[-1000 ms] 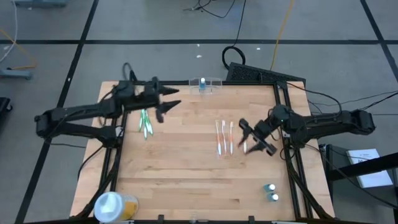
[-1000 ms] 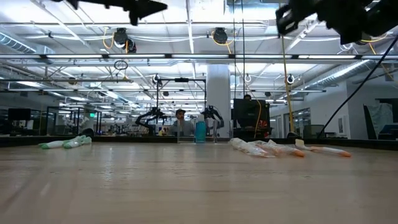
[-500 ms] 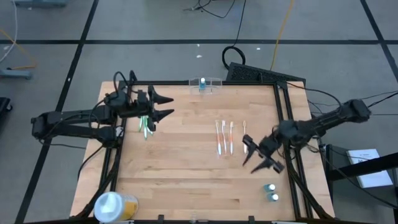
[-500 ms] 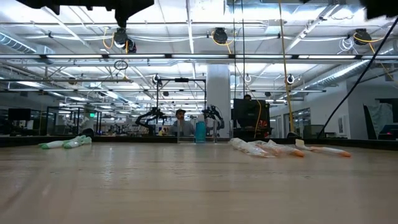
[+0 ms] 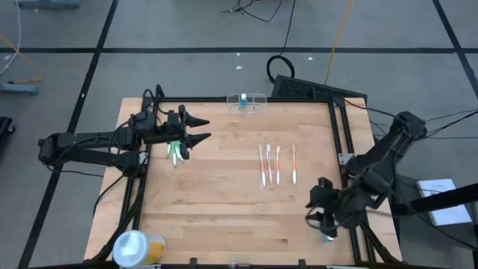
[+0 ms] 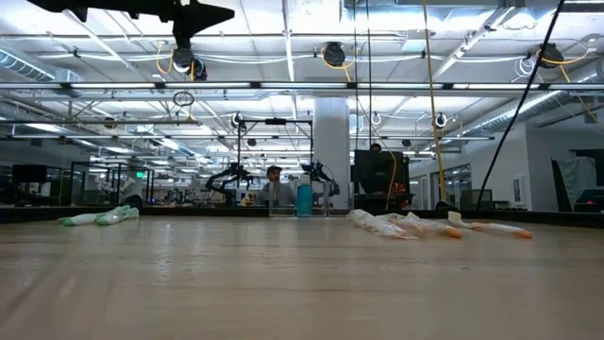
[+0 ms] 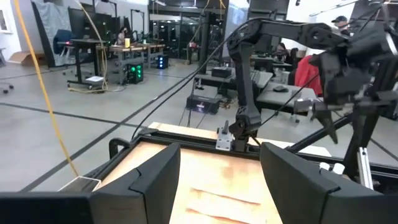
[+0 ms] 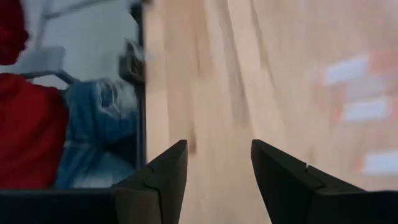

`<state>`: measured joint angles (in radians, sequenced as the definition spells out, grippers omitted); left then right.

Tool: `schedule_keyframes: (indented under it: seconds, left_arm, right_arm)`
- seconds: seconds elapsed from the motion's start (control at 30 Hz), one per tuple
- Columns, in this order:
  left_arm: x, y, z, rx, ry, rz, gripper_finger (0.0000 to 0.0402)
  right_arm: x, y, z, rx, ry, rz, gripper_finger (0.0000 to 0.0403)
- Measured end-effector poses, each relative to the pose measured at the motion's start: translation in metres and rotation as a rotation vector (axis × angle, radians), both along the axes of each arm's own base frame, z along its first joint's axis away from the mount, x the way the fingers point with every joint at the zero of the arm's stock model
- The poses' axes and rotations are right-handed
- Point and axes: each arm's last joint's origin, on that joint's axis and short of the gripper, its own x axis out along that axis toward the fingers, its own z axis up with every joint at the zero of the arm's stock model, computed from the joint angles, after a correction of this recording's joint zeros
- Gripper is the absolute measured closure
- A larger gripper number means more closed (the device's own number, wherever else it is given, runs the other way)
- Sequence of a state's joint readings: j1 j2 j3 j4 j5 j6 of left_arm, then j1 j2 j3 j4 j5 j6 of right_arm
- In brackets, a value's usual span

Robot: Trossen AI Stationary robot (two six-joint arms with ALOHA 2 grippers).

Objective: Pick & Place toothbrushing station
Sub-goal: Put the blue mouthwash into the transparent organizer

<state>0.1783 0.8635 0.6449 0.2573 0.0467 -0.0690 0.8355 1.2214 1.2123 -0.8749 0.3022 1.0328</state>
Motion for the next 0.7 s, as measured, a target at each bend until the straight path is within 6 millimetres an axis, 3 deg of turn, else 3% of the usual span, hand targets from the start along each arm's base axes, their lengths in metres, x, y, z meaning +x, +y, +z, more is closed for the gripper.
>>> schedule_keyframes:
  seconds: [0.27, 0.7]
  left_arm:
    - [0.001, -0.004, 0.0, 0.003, 0.001, -0.016, 0.0172]
    - [0.001, -0.008, 0.0, 0.004, 0.0, -0.012, 0.0172]
  right_arm:
    - [0.003, 0.017, -0.042, 0.137, 0.494, -0.217, 0.0234]
    - [-0.004, 0.022, -0.054, 0.132, 0.665, -0.339, 0.0234]
